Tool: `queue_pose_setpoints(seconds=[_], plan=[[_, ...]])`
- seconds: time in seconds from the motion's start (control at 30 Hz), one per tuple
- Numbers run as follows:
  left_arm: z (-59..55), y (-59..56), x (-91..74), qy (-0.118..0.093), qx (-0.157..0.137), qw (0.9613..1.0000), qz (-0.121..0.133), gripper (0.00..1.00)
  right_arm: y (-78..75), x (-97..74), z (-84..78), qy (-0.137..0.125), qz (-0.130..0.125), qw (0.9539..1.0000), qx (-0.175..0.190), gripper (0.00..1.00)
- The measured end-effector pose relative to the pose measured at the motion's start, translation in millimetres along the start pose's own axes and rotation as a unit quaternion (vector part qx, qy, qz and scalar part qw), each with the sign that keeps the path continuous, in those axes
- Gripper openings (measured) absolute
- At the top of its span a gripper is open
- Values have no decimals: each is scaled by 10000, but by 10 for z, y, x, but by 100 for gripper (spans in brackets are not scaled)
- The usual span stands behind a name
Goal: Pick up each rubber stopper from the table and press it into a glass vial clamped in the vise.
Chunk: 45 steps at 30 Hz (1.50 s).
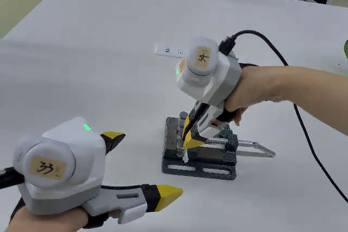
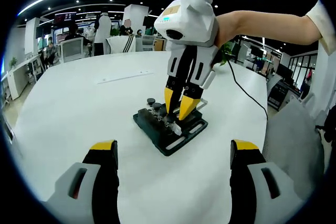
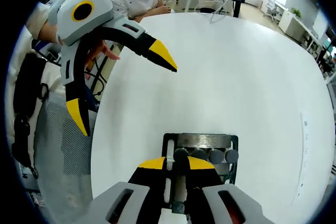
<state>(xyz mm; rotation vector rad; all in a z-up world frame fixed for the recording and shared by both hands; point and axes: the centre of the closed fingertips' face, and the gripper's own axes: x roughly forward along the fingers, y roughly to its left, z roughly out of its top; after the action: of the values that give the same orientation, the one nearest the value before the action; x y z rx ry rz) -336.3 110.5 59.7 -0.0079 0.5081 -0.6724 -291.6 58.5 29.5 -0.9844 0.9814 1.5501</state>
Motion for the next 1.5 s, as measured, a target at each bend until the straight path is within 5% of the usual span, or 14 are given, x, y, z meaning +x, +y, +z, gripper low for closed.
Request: queue_pose_setpoints(seconds=[0.27,0.43,0.7,0.97,1.03,1.17,1.5], plan=[[-50,-2,-19,61,28,10000,-32,87,86,-61,-278,-380,-408,9981,257,36],[-43,4,-22,50,56,10000,-59,87,140,-113,-377,-873,-784,9909,656,50],[-75,72,-37,63,34,9999,-70,88,240,-242,-585,-1581,-1451,9685,1266,78],[-112,89,-94,95,61,9999,-54,88,419,-391,-791,-2333,-1958,9312,2000,96],[-124,99,-110,114,69,9999,-42,88,498,-390,-862,-2352,-1996,9282,2082,99],[-141,122,-132,120,74,9999,-23,89,577,-374,-992,-2487,-2117,9139,2410,99],[-184,137,-159,165,55,9998,24,92,741,-363,-1127,-2678,-2213,8963,2758,99]])
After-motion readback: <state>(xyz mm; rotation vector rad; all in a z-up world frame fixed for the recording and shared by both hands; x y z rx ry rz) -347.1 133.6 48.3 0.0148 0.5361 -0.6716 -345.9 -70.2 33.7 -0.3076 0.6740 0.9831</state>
